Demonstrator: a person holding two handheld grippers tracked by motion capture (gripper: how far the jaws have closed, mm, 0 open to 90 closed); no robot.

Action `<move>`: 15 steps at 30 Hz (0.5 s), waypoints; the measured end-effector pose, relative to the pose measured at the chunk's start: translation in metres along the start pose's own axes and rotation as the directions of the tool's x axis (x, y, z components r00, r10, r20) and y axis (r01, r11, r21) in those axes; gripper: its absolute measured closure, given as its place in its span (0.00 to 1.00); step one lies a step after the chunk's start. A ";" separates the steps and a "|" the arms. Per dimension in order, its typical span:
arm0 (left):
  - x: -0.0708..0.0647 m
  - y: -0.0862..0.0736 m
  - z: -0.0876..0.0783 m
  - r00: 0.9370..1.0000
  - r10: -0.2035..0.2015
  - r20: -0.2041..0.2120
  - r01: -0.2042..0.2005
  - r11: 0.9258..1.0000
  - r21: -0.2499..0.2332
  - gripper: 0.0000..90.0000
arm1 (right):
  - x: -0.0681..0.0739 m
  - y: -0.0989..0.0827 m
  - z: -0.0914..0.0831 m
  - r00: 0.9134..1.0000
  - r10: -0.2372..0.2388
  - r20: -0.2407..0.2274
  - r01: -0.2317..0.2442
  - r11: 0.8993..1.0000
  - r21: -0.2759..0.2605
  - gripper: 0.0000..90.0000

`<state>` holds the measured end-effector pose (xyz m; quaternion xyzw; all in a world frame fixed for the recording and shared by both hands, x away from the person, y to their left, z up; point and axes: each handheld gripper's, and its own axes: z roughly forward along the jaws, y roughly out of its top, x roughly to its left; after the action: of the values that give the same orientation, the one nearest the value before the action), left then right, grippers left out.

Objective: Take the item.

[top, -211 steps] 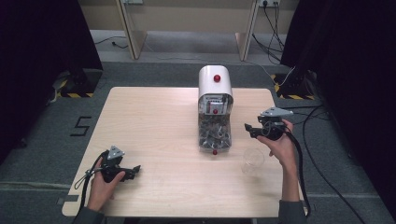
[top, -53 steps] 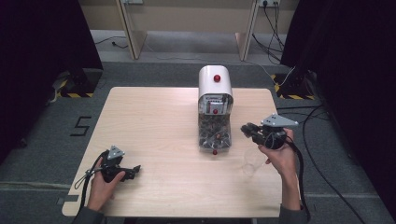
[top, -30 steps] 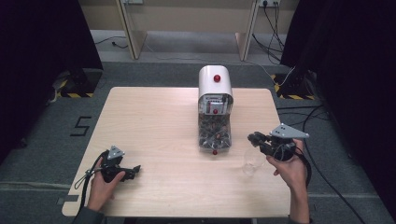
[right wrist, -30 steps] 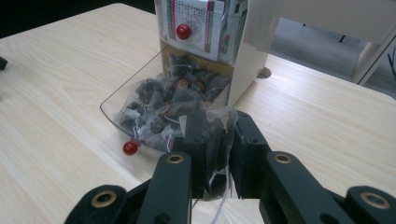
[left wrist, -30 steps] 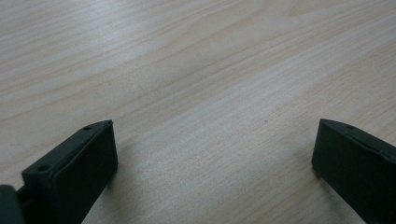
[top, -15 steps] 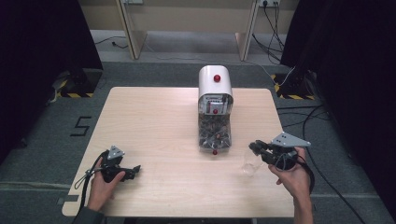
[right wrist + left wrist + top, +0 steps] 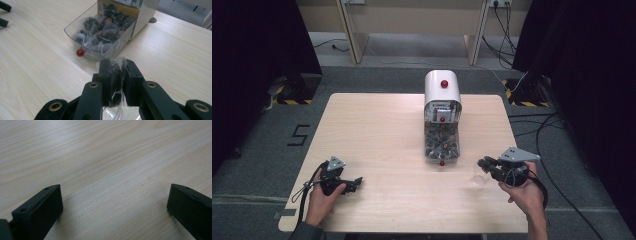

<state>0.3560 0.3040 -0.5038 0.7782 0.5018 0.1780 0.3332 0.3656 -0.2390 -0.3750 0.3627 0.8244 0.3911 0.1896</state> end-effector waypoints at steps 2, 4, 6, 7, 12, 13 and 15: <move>0.000 0.000 0.000 1.000 -0.001 0.000 0.001 1.000 -0.001 0.00 | 0.000 -0.002 0.003 1.000 0.002 -0.005 -0.002 1.000 0.013 0.87; 0.000 0.000 0.000 1.000 -0.001 0.000 0.001 1.000 -0.001 0.00 | -0.001 -0.003 0.004 1.000 0.002 -0.008 -0.001 1.000 0.023 0.87; 0.000 0.000 0.000 1.000 0.000 0.000 0.000 1.000 0.000 0.00 | -0.002 -0.004 0.006 1.000 -0.001 -0.009 0.001 1.000 0.031 0.87; 0.000 0.000 0.000 1.000 0.000 0.000 0.000 1.000 0.000 0.00 | -0.002 -0.004 0.006 1.000 0.004 -0.013 -0.003 0.999 0.037 0.87; 0.000 0.000 0.000 1.000 0.000 0.000 0.000 1.000 0.000 0.00 | -0.002 -0.006 0.009 1.000 -0.004 -0.014 0.005 0.999 0.054 0.87; 0.000 0.000 0.000 1.000 0.000 0.000 0.000 1.000 0.000 0.00 | -0.002 -0.006 0.010 1.000 -0.004 -0.017 0.005 0.998 0.061 0.87; 0.000 0.000 0.000 1.000 -0.001 0.000 0.001 1.000 -0.001 0.00 | -0.002 -0.007 0.011 1.000 -0.004 -0.019 0.005 0.998 0.067 0.87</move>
<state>0.3560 0.3039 -0.5038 0.7778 0.5020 0.1780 0.3335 0.3706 -0.2376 -0.3872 0.3633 0.8396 0.3663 0.1702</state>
